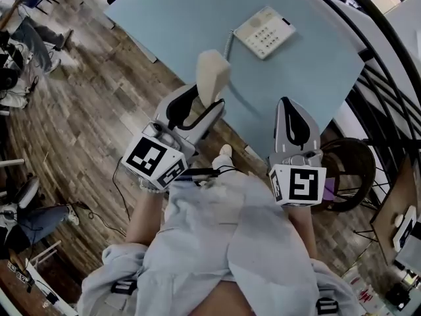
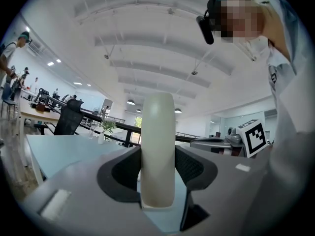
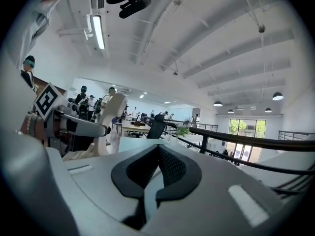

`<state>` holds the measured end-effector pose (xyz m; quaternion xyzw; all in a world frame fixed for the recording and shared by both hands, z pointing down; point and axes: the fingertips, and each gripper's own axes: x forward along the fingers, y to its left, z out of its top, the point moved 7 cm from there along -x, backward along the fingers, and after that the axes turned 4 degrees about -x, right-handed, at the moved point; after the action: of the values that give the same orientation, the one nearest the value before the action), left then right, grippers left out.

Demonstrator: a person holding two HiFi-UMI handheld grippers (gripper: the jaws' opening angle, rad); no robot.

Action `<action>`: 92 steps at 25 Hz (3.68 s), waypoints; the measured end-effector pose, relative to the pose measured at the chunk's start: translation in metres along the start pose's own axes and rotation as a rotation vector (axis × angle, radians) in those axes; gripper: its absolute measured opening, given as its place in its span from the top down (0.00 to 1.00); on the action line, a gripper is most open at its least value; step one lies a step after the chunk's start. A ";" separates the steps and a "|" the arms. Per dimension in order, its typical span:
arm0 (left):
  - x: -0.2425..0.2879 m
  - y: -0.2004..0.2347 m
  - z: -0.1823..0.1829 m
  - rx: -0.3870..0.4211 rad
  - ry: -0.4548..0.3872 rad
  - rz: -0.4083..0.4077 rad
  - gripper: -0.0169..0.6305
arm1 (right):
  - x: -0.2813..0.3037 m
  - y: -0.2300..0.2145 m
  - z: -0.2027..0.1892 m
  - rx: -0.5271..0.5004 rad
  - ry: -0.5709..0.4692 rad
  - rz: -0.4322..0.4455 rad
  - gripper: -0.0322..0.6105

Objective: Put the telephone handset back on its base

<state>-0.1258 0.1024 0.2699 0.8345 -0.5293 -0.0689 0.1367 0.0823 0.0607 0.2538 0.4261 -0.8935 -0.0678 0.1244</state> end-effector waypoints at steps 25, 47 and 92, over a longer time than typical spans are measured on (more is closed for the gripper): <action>0.059 0.002 -0.001 -0.014 0.035 0.054 0.65 | 0.026 -0.056 -0.018 0.026 0.003 0.041 0.94; 0.106 0.035 0.000 -0.029 0.079 0.007 0.65 | 0.043 -0.073 -0.026 0.048 0.044 -0.042 0.94; 0.262 0.150 -0.020 -0.033 0.310 -0.098 0.65 | 0.140 -0.114 -0.061 0.122 0.204 -0.211 0.94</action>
<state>-0.1379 -0.1909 0.3421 0.8575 -0.4595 0.0456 0.2268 0.0995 -0.1209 0.3099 0.5288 -0.8291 0.0174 0.1808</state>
